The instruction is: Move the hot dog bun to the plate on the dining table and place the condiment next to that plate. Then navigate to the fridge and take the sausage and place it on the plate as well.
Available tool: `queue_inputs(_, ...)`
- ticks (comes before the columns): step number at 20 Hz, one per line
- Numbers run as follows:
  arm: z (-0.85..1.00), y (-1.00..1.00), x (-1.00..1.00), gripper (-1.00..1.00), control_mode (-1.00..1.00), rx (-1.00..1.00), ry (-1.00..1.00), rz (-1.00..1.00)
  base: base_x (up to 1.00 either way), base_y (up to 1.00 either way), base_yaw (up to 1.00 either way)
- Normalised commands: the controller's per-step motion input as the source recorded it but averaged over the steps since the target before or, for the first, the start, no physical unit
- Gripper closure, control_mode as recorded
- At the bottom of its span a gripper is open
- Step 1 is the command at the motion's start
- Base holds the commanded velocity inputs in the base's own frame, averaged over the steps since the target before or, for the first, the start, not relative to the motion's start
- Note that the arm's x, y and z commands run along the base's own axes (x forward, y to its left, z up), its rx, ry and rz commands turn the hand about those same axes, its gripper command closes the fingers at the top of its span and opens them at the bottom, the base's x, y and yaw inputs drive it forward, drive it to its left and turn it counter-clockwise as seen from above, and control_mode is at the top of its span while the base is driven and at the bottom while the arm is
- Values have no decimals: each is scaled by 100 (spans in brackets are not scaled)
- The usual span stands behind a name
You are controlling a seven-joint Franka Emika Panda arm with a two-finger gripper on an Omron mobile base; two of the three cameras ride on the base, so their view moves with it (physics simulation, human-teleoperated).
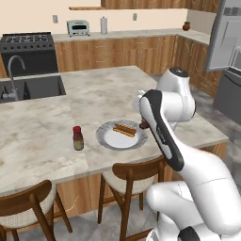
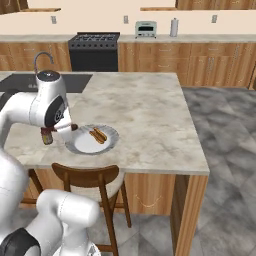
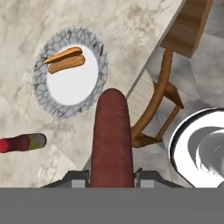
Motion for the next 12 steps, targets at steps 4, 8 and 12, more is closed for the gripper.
queue_inputs(4,-37,8,98,100,-100,0,8,0,0,0,0)
queue_inputs(8,-42,14,85,100,-100,0,5,0,0,0,0)
queue_inputs(12,-50,8,63,100,-100,0,2,0,0,0,0)
